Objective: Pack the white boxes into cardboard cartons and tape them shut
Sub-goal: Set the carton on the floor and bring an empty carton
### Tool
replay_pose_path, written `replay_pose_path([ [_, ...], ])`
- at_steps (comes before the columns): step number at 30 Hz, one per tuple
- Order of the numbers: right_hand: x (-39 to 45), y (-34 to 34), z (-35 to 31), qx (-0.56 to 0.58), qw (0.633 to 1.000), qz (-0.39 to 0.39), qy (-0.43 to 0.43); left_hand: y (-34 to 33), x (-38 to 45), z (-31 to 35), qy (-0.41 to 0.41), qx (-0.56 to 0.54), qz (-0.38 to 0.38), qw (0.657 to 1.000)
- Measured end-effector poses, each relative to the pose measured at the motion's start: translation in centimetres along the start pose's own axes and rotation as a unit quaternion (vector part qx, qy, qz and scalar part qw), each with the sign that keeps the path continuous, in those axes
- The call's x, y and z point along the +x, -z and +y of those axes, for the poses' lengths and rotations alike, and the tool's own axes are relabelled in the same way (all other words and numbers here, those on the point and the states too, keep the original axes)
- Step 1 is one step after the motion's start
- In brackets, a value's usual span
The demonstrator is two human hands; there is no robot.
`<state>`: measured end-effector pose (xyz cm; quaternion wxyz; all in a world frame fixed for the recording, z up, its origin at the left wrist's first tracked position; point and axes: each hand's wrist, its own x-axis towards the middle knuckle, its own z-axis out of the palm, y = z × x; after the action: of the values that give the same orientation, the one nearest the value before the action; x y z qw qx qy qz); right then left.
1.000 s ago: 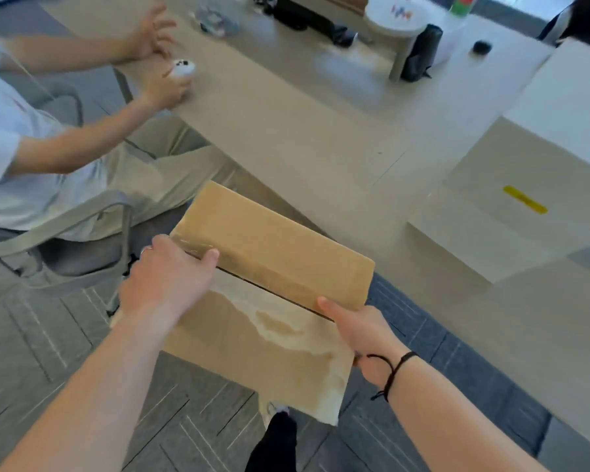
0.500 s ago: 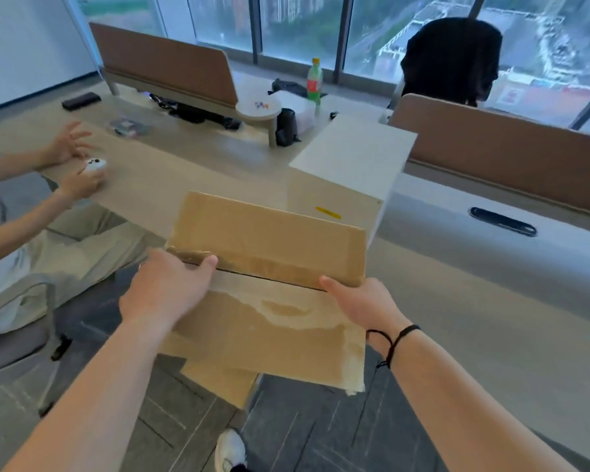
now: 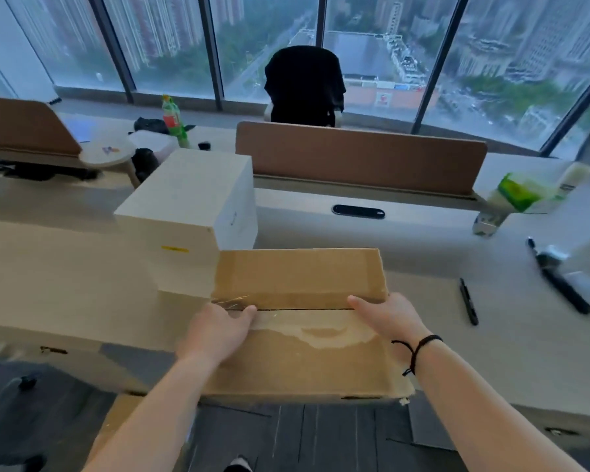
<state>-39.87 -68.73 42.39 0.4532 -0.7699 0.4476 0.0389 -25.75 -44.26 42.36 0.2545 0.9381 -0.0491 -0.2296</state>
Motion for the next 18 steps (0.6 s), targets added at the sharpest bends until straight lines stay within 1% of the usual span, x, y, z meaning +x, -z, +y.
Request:
replay_pose_path([
  [6,6.5,3.8,3.0,-0.009,0.996,0.065,-0.067,-4.5,5.2,6.4,-0.009,0.011,-0.044,0.999],
  [8,8.9,4.9,3.4,-0.013,0.993,0.083,-0.080,-6.0,7.9,8.5,-0.026,0.017,-0.053,0.998],
  [12,14.1,6.6,3.2,-0.021,0.990,0.095,-0.099,-7.4,12.4,13.0,-0.037,0.035,-0.046,0.998],
  [16,18.3,8.1,2.1,-0.002,0.986,0.107,-0.129,-7.9,16.0,16.8,-0.042,0.047,-0.055,0.996],
  [18,20.3,8.7,1.7,0.009,0.985,0.111,-0.129,-8.4,17.7,18.1,-0.040,0.048,-0.059,0.996],
])
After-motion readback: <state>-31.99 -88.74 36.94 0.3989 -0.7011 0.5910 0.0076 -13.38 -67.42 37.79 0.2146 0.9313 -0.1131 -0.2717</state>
